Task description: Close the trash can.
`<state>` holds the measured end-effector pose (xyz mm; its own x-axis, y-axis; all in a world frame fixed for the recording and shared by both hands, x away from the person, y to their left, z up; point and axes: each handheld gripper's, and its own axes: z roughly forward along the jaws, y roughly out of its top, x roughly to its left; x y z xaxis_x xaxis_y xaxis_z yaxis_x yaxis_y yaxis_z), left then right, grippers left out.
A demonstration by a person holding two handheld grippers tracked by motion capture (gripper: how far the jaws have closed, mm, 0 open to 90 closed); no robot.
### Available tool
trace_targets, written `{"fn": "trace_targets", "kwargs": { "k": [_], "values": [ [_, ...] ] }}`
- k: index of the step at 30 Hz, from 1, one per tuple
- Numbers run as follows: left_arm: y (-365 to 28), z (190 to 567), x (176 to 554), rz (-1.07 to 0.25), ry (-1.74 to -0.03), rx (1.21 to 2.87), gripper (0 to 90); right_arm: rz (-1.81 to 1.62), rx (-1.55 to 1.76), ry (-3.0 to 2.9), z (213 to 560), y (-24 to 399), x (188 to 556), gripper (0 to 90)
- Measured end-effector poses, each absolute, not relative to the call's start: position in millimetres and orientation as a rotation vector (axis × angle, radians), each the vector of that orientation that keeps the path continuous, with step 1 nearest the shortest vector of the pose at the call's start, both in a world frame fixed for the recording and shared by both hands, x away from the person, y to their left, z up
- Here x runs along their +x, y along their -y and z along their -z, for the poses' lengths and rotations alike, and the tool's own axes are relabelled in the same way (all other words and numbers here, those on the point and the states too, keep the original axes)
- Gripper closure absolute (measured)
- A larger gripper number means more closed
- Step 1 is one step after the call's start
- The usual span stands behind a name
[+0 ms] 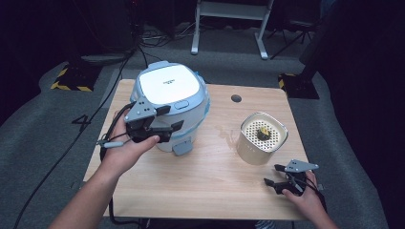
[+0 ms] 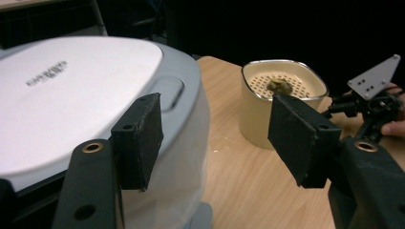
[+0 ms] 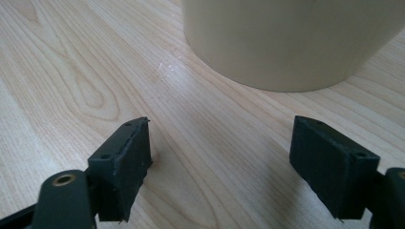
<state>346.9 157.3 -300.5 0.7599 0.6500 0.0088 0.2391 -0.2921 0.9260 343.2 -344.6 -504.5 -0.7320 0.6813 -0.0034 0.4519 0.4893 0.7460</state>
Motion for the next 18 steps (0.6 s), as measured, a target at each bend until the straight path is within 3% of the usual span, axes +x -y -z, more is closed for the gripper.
{"fn": "trace_targets", "kwargs": {
  "k": [18],
  "values": [
    [-164.6, 372.0, 321.2, -0.393, -0.724, 1.935, 36.2, -1.091, 0.957, -2.44, 504.5, 344.6, 343.2, 22.1]
  ]
}}
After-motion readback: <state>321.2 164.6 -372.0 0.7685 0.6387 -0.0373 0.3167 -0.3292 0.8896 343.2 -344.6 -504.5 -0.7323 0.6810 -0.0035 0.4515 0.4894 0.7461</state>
